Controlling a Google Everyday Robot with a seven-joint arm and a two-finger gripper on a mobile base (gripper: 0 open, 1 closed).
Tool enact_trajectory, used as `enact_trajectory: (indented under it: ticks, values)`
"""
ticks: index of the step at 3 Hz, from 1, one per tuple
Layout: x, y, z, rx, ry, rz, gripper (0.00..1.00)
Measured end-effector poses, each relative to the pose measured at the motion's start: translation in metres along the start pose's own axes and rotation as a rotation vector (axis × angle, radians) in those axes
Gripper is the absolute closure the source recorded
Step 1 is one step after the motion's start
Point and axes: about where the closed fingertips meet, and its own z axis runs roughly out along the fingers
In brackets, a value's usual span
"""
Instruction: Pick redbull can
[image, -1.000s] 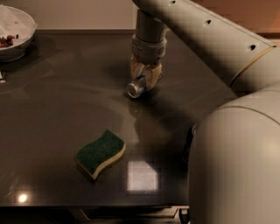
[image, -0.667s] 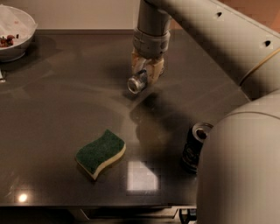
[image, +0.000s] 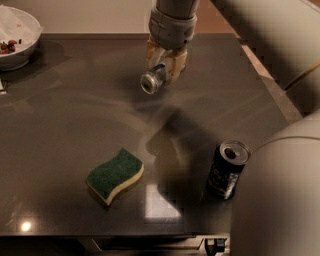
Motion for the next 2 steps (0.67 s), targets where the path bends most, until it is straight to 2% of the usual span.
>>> enact_trajectory:
  ticks: [1, 2]
  values:
    - [-0.0015, -0.0167, -0.0159, 0.072, -0.004, -0.001, 1.00]
    - [0.0000, -0.0240, -0.0144, 0.095, 0.001, -0.002, 1.00]
